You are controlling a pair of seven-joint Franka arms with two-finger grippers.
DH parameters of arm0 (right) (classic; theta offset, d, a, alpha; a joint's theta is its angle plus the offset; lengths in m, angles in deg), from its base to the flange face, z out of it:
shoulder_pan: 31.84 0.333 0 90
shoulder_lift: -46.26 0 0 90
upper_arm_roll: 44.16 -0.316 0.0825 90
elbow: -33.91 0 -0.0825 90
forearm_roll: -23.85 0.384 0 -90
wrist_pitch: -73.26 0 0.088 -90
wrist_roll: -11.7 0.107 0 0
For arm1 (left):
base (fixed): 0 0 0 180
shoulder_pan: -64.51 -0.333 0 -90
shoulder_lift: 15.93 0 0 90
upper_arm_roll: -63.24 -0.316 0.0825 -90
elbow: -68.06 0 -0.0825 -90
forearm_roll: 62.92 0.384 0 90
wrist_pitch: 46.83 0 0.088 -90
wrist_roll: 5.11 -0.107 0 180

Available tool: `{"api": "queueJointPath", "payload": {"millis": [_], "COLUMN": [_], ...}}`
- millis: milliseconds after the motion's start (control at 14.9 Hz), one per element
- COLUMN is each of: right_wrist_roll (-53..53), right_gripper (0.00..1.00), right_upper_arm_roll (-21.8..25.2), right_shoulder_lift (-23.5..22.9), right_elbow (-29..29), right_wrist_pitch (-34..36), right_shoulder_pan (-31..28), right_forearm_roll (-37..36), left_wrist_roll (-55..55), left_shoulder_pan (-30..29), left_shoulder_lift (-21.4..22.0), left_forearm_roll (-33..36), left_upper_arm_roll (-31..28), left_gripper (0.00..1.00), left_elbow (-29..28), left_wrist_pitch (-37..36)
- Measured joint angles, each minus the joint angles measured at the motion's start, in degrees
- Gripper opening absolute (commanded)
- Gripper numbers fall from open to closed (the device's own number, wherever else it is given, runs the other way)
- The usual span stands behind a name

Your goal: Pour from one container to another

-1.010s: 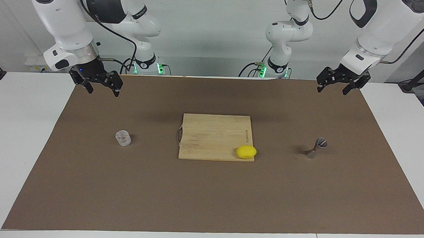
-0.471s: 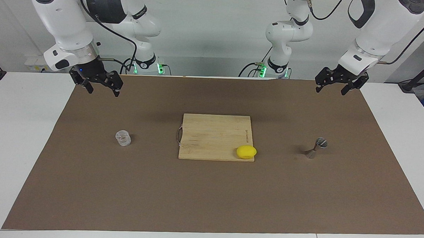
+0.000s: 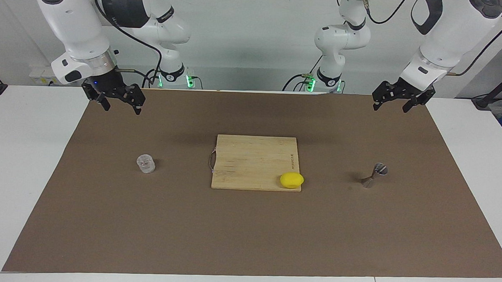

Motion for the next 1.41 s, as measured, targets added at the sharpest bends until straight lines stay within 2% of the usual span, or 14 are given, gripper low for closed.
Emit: {"api": "queueJointPath", "payload": {"millis": [337,606,875,1144,1413], "right_wrist_roll": [0.0,0.0,1.0,9.1,24.4], "right_gripper": [1.00,1.00,0.96,1.00,1.00], "right_upper_arm_roll": [0.0,0.0,0.0,0.0,0.0], "right_shoulder_lift": [0.0,0.0,0.0,0.0,0.0], "right_elbow": [0.0,0.0,0.0,0.0,0.9], "right_wrist_pitch": [0.0,0.0,-0.2,-1.6,-1.8], "right_shoulder_pan": [0.1,0.1,0.0,0.0,0.0], "right_forearm_roll": [0.0,0.0,0.0,0.0,0.5], "left_wrist_roll": [9.8,28.6,48.4,62.4,66.7], "left_shoulder_pan": [1.7,0.7,-3.6,-9.5,-14.3], "left_shoulder_lift": [0.8,0.7,-0.7,-3.1,-4.4], "left_forearm_roll": [-1.5,-11.4,-21.3,-31.6,-44.2], "left_upper_arm_roll": [0.2,-0.7,-1.2,-1.5,-1.5], "left_gripper": [1.00,1.00,1.00,1.00,1.00], "left_elbow": [-2.4,-3.7,-5.6,-9.3,-15.7], "left_wrist_pitch": [2.0,2.8,8.8,16.2,25.9]}}
